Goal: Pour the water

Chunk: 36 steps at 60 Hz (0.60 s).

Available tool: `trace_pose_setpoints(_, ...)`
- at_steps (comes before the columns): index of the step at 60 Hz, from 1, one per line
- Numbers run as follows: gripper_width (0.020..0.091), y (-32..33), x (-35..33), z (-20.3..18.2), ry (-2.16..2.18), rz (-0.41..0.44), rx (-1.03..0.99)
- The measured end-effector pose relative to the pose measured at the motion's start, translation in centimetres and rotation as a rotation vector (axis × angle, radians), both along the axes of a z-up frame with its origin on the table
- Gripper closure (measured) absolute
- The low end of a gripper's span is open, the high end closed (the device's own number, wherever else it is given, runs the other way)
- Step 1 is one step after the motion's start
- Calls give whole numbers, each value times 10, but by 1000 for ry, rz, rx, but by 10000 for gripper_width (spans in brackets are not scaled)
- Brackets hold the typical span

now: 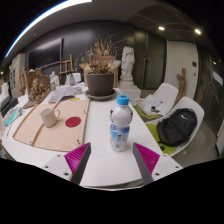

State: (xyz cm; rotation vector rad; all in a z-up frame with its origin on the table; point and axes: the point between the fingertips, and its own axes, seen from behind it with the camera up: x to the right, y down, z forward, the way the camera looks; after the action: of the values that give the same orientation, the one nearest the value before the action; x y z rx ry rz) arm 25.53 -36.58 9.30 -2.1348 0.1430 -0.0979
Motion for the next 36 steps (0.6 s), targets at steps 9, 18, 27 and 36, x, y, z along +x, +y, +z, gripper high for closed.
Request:
trace_pose_setpoints(9, 249, 53, 34, -14, 5, 1, 78)
trace_pose_setpoints(18, 266, 96, 46, -28, -10, -10, 120)
trace_pose_setpoints(27, 576, 117, 50, -33, -11, -21, 156)
trace_pose_setpoints(36, 643, 121, 49, -30, -46, -24, 187)
